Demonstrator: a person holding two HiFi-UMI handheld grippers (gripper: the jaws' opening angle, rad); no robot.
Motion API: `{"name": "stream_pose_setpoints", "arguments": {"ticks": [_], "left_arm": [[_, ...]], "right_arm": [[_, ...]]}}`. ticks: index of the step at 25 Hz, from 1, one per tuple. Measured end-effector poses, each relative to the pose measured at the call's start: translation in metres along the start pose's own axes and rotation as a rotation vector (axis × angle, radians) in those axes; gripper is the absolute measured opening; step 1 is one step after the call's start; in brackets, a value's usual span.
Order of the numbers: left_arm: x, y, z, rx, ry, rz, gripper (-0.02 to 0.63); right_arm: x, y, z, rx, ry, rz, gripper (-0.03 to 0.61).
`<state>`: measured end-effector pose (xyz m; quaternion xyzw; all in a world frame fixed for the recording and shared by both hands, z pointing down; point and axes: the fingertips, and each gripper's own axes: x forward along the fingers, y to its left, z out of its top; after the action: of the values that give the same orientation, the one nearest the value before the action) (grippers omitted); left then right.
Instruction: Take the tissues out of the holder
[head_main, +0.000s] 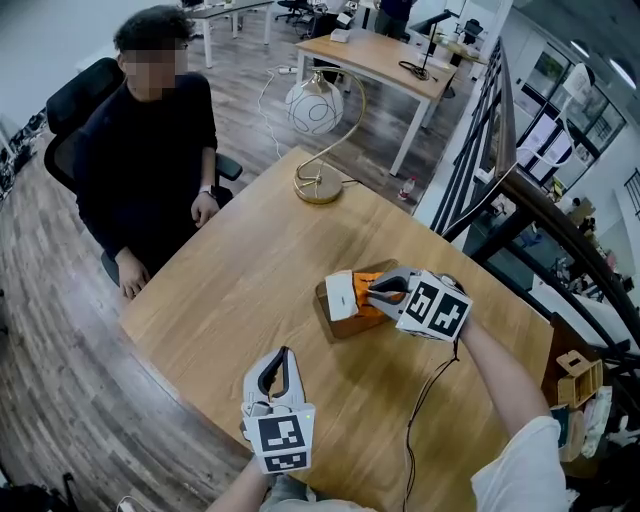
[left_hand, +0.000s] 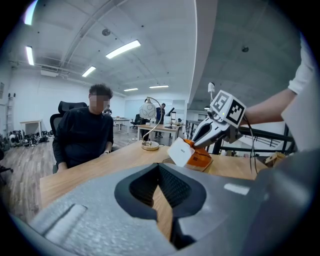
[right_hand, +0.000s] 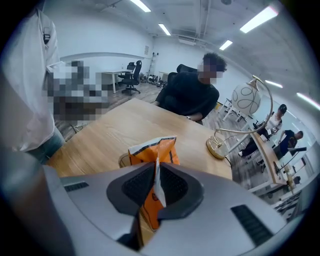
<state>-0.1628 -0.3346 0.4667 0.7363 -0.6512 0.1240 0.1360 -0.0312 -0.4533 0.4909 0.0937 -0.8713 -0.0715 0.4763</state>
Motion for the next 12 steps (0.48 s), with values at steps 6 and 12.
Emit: {"name": "stream_pose_setpoints", "arguments": {"ticks": [6,12], "left_arm": [[-0.009,-0.004,0.009,0.005,-0.021,-0.008,0.006],[-0.023,-0.012,0.019,0.023,-0.04,-0.022,0.006]], "right_arm": [[-0.024,0.0,0.014,-0.019,-0.008,-0.034,0.037],[-0.056,0.008,0.027,-0.034,-0.012,-0.063,0.037]]}}
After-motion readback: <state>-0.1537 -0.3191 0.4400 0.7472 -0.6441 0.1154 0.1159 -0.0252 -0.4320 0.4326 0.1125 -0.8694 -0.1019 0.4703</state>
